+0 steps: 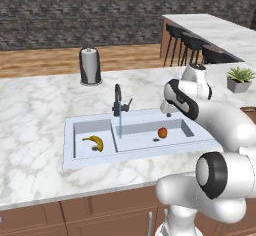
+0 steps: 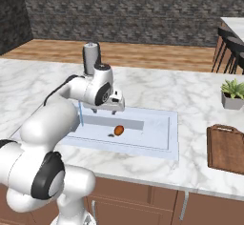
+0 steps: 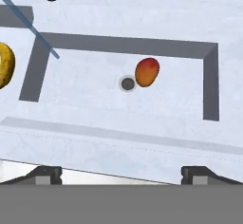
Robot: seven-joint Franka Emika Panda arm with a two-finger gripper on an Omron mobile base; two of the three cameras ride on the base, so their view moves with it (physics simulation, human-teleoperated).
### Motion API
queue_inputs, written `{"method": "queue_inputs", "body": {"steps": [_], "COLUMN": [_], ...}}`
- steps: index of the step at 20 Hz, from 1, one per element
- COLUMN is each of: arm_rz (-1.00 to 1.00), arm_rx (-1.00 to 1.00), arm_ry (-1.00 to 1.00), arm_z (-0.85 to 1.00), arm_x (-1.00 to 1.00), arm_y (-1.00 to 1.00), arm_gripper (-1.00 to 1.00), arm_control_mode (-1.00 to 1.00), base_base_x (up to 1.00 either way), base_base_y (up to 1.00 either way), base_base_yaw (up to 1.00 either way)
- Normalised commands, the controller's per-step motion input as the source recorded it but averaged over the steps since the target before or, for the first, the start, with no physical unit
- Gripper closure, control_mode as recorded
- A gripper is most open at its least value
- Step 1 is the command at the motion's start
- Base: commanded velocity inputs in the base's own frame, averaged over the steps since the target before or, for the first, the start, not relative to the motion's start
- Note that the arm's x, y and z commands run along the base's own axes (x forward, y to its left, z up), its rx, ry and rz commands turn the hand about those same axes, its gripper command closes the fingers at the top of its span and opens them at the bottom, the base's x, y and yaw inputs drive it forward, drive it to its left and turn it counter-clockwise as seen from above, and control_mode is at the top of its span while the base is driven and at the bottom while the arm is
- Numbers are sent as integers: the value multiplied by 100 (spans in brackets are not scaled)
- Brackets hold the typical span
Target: Pick the banana, mango from the sink and place them on the cutting board to airdry. Then turn off the sink faucet.
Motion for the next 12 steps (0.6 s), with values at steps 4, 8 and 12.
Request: {"method": "queue_inputs", "body": {"steps": [4, 8, 12], "arm_rz": [0, 0, 0], "arm_rx": [0, 0, 0], "arm_ry": [0, -1, -2], "arm_z": [-25, -25, -28], "arm_x": [12, 10, 9], "arm_y": [0, 0, -7], "arm_gripper": [-100, -100, -100], "arm_control_mode": [-100, -100, -100], "base_base_x": [0, 0, 0], "base_base_y": [0, 0, 0], "base_base_yaw": [0, 0, 0]}}
